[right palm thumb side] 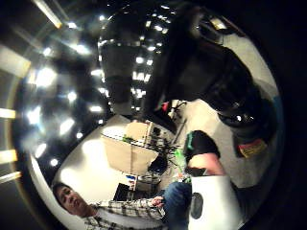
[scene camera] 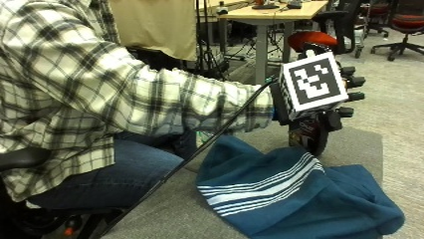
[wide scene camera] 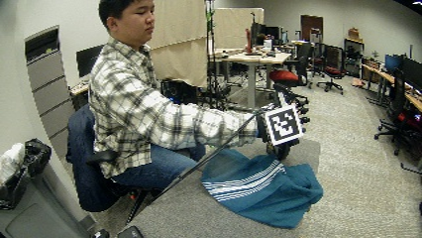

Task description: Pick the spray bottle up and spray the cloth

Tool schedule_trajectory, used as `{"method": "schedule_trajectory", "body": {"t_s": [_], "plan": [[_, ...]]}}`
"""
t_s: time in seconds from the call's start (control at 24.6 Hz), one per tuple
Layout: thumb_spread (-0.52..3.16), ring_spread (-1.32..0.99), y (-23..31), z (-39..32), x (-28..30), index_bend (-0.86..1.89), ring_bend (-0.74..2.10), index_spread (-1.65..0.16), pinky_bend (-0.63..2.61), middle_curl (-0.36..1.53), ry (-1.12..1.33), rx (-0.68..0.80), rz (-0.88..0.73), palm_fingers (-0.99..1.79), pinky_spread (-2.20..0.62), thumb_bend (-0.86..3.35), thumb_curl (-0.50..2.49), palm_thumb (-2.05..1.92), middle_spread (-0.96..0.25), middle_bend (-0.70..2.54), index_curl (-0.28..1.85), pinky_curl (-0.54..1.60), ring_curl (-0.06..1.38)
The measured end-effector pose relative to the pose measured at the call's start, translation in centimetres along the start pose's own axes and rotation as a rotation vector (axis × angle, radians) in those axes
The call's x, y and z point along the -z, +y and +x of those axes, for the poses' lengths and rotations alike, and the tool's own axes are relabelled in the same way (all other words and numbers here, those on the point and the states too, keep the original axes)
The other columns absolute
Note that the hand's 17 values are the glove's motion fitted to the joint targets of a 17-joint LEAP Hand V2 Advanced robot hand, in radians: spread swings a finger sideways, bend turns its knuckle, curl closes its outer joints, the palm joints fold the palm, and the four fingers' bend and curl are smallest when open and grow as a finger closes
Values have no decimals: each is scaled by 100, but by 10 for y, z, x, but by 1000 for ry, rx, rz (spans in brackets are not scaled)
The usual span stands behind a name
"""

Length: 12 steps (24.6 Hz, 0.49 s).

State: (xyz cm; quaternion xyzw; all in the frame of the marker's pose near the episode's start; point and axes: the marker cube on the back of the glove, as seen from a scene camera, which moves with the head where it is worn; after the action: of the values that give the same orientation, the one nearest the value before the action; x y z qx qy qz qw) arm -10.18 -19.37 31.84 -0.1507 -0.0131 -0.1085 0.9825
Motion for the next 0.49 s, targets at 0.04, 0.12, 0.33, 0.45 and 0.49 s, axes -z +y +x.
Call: {"method": "schedule_trajectory", "body": {"t_s": [0.04,0.12,0.33,0.45,0.49], "plan": [[74,-5,4,0,4,11,31,-35,37,43,64,-5,-8,3,11,-9,70,82,-10,29,44,41,43],[79,-3,13,0,13,13,27,-36,38,41,200,-10,-29,1,13,-11,67,72,-10,26,42,38,39],[89,0,45,-5,47,17,23,-38,40,37,588,-67,-96,1,15,-10,60,54,-10,19,39,36,34],[94,2,78,-10,72,18,22,-38,40,36,790,-136,-133,2,16,-7,57,48,-10,17,38,35,33],[95,3,93,-12,81,18,22,-38,41,35,816,-155,-147,1,17,-7,56,46,-10,16,38,35,33]]}}
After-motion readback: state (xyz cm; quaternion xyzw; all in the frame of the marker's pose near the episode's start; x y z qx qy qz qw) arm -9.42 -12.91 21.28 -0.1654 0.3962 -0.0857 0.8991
